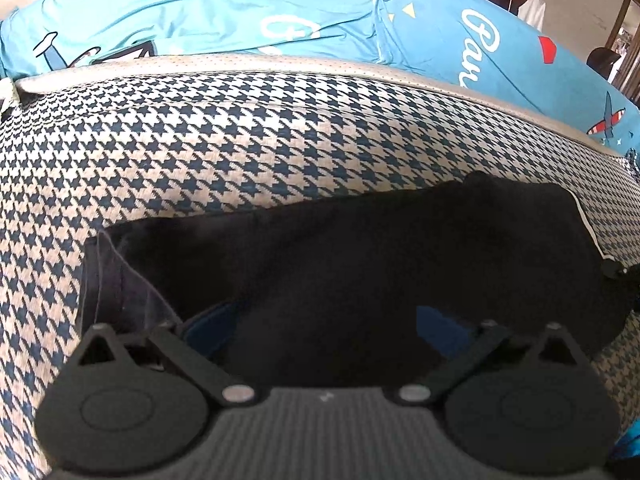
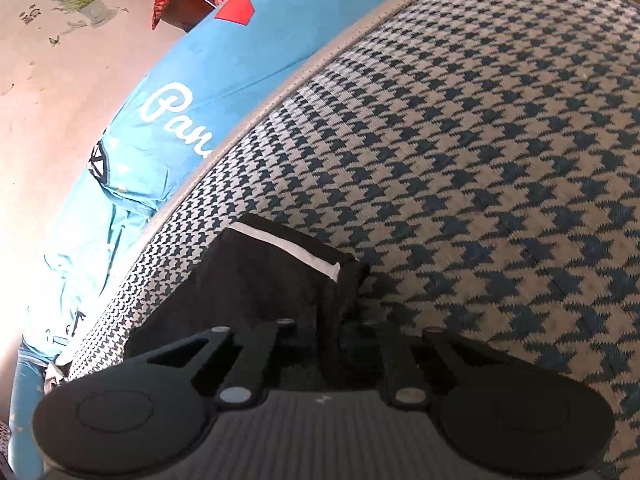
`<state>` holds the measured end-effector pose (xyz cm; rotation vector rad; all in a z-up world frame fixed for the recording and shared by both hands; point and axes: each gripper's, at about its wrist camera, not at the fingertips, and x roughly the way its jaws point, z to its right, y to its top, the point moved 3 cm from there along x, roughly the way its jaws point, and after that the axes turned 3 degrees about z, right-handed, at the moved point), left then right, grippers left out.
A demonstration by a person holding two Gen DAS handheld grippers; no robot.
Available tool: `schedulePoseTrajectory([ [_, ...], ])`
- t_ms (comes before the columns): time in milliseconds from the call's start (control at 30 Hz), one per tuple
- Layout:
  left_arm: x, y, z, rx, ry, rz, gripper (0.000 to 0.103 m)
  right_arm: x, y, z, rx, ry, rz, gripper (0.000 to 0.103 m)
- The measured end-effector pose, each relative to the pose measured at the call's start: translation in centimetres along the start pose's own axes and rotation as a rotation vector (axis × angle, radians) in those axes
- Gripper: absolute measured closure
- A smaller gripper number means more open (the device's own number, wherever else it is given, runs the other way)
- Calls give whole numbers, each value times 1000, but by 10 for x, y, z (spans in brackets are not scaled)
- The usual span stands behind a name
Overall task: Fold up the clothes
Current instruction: 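Grasp the white-striped edge with the right gripper and lift it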
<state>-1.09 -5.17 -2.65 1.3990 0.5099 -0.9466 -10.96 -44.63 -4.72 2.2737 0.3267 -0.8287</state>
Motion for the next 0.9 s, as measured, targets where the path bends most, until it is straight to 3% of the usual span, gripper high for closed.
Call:
schedulePoseTrajectory([
  [167, -1, -1, -6, -10, 2, -1, 0, -12, -3, -47, -213, 16, 88, 94],
  [433, -3, -1, -11, -20, 14, 6, 0, -34, -62, -148, -689, 145, 188, 95],
  [533, -3, -1, -15, -27, 17, 6, 0, -31, -94, -168, -810, 183, 153, 95],
  [667, -4, 0, -20, -36, 22, 7, 0, -10, -134, -180, -962, 139, 88, 95],
  [767, -5, 1, -23, -44, 20, 10, 0, 8, -146, -176, -985, 123, -1, 89],
  [833, -6, 1, -25, -49, 19, 12, 0, 15, -147, -177, -977, 141, -50, 77],
  [900, -6, 2, -27, -53, 18, 14, 0, 7, -142, -175, -952, 168, -57, 77],
])
